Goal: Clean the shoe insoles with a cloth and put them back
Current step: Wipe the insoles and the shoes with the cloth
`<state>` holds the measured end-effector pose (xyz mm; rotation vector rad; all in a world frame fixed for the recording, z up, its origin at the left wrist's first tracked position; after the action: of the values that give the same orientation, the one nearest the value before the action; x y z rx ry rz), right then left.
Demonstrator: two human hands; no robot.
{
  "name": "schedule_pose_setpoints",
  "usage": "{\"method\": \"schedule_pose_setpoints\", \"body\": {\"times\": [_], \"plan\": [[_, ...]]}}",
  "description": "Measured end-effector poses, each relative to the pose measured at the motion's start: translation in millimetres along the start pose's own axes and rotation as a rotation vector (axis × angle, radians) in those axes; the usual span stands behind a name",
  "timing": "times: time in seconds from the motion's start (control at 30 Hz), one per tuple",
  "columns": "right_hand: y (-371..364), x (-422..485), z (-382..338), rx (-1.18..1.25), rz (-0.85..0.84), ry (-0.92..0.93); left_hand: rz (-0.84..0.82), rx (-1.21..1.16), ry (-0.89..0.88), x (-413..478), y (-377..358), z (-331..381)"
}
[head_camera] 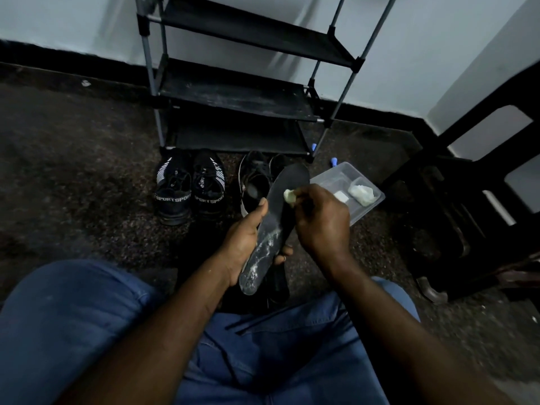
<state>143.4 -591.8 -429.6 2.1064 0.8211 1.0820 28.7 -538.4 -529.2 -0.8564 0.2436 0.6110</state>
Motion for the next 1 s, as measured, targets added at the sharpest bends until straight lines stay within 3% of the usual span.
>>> {"method": "schedule_pose_setpoints", "body": {"times": [0.1,0.3,0.47,0.63,0.83,1.0], "plan": [[-10.7,-9.3,-10.6,0.075,-0.11,0.025,0.029,0.009,-0.066,1.2,5.7,7.3],[0.0,17.3,10.4,-0.004,0.028,-0.067,0.051,0.054,-0.058,-0.8,4.1,-0.5],[-14.4,5.5,-0.5,0.0,-0.046,-0.063,0.066,0.027,-0.021,-2.0,3.1,0.8],[-23.9,-20.9,-35.1,0.072,-0.11,0.089,0.106,-0.118,-0.045,-2.0,8.7,1.3],[-7.1,18.1,12.3,-0.036,0.022,-0.109,0.019,0.032,0.005,-8.6,-2.8,-0.5],[-19.9,-7.8,3.9,0.1,-0.085,-0.13,0.011,-0.007,-0.008,-5.0,-3.3,-1.0]]}}
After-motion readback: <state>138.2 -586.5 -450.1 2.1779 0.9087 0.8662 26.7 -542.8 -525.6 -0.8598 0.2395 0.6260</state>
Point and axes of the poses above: each hand's wrist, its own x-axis towards the middle knuckle, its own y-axis out of the back of the hand, z = x × y, the point moved 7 cm from there along x, towards the middle knuckle, and after that the axes turned 4 degrees about y, right-handed, at the moved point
